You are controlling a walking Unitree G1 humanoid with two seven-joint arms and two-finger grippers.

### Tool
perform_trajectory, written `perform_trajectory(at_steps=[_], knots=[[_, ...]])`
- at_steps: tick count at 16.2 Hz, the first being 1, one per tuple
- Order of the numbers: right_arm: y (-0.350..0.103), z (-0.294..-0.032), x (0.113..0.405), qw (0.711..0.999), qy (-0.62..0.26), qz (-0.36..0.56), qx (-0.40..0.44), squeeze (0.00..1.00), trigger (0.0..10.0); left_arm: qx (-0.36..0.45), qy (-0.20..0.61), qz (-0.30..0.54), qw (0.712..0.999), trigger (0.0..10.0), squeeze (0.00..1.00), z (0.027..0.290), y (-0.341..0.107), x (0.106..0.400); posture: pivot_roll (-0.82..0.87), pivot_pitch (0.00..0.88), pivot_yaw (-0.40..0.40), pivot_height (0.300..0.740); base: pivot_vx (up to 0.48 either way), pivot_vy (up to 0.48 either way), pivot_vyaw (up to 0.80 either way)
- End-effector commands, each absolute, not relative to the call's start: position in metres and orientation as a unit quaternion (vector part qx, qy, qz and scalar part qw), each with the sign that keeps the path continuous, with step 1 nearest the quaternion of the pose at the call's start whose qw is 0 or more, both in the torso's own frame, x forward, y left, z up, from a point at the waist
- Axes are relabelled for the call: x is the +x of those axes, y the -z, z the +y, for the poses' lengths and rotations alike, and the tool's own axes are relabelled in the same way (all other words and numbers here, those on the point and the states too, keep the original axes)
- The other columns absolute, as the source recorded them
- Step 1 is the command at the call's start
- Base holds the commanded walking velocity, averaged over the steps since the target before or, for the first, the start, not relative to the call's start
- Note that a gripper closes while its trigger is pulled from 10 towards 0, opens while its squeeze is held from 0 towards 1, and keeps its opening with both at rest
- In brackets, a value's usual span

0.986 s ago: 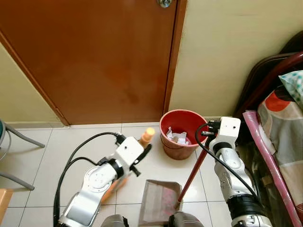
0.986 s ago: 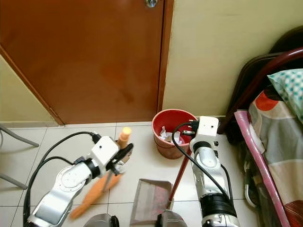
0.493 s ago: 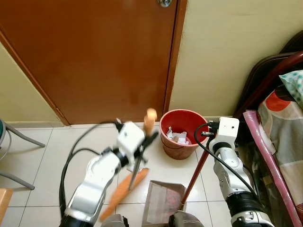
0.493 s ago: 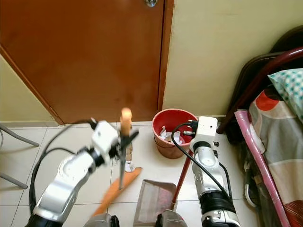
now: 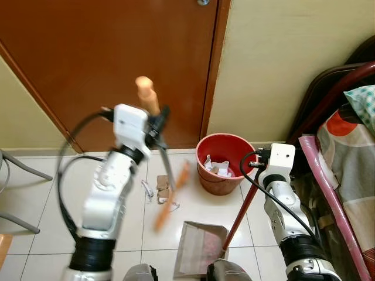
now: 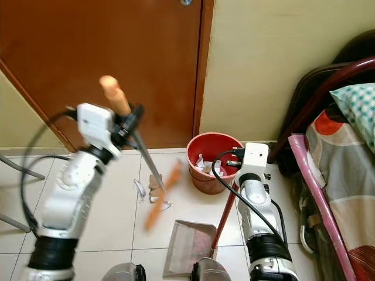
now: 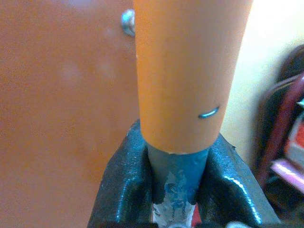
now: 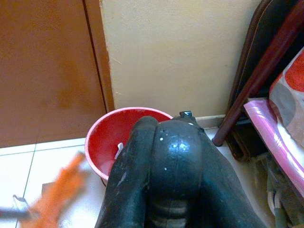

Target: Sweep floor

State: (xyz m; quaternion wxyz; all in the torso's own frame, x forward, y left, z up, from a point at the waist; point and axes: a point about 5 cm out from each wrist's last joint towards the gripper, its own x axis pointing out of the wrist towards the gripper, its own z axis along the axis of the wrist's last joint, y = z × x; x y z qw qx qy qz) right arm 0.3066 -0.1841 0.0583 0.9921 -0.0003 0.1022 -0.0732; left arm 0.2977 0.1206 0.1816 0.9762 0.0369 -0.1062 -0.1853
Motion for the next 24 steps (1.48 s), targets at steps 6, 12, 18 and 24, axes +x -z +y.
perform_trajectory(at_steps=[6,12,18,24], knots=[[-0.055,-0.186,0.307,0.991,0.075,0.112,-0.022,0.0,10.0,0.122,0.092,-0.174,0.973,10.0,0.0,0.165,-0.202,0.306,-0.01,0.108,-0.02,0.74,0.0,0.0,0.0],[-0.056,-0.186,0.309,0.991,0.075,0.109,-0.023,0.0,10.0,0.123,0.142,-0.112,0.976,10.0,0.0,0.139,-0.156,0.3,-0.02,0.1,-0.027,0.74,0.0,0.0,0.0],[-0.078,-0.201,0.317,0.99,0.13,0.046,-0.034,0.0,10.0,0.095,0.299,-0.082,0.946,10.0,0.0,0.087,-0.138,0.285,-0.02,0.096,-0.019,0.74,0.0,0.0,0.0],[-0.072,-0.203,0.316,0.986,0.149,0.061,-0.045,0.0,10.0,0.034,0.374,-0.039,0.926,10.0,0.0,0.064,-0.128,0.27,-0.02,0.101,-0.016,0.74,0.0,0.0,0.0]])
